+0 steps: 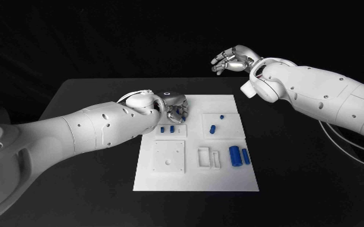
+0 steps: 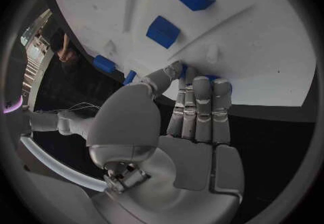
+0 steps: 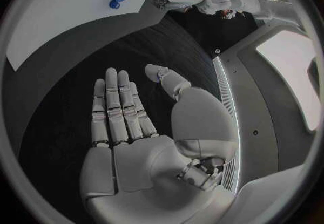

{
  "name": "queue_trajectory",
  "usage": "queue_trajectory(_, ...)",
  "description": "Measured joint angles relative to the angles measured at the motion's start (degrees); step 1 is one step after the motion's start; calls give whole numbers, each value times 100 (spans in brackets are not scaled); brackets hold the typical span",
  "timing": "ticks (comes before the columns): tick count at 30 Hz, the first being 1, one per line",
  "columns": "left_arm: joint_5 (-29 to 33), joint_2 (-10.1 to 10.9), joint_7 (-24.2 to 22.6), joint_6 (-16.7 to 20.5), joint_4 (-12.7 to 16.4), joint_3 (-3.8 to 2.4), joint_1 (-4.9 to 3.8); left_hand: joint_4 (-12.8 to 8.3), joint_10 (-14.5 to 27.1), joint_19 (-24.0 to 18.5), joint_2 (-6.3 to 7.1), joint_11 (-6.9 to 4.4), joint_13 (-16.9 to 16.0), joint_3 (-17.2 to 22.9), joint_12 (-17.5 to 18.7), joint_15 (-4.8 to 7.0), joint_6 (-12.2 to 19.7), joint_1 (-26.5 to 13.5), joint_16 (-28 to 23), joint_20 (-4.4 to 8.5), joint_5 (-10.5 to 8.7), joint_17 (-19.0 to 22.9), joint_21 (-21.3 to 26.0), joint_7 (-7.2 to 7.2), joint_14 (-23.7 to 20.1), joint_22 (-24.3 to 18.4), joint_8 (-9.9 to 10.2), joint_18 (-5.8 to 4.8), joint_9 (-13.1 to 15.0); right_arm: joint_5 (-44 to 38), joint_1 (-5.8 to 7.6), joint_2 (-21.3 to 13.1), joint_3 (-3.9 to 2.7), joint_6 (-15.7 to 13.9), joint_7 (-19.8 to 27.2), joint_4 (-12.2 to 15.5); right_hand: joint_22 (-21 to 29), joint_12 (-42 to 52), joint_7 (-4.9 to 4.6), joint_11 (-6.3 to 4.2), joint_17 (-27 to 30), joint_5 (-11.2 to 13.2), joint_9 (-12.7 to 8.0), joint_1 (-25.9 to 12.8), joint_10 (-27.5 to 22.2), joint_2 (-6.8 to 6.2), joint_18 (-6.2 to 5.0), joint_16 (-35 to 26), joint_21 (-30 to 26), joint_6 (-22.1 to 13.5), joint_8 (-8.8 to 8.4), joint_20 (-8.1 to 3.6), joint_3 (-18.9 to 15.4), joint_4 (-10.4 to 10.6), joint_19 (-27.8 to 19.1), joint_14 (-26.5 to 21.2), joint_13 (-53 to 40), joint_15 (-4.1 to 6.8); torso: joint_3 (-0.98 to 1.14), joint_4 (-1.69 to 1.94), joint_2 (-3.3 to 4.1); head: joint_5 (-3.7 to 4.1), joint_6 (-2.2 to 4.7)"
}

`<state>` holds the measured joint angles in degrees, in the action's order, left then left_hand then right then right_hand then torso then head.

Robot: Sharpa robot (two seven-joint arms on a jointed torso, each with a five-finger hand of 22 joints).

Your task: Assemble the parts on the task board

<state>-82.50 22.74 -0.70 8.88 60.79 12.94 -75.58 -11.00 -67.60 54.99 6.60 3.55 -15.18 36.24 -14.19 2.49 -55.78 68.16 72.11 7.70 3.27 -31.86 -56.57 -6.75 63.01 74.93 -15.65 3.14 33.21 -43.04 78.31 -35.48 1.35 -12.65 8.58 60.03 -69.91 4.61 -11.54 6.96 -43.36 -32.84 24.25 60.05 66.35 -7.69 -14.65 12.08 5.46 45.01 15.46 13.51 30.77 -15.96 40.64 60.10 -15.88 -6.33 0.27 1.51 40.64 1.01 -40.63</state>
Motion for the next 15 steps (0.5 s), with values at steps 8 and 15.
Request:
queue_trajectory(8, 13, -7, -24, 24, -22, 0, 8, -24, -106, -1, -36, -17, 19, 23, 73, 22, -85, -20, 0, -1, 0, 32, 0, 23, 21, 0, 6, 0, -15, 0, 0, -2, 0, 0, 0, 0, 1, 0, 0, 0, 0, 0, 0, 0, 0, 0, 0, 0, 0, 0, 0, 0, 0, 0, 0, 0, 0, 0, -1, -1, 1, 10, -10)
queue_trajectory(15, 77, 21, -46, 113, -8, 5, 26, -83, -346, 61, -158, -78, 27, 76, 134, 102, -236, 21, 41, 60, 12, 49, -43, 94, 103, -1, -61, -2, -21, 0, 0, -2, 2, 0, 0, 0, -4, 0, 0, 0, 0, 0, -5, 0, 0, 0, 0, 0, -22, 0, 0, 0, 0, 0, 0, 0, 0, 0, -1, 9, -2, 19, -16)
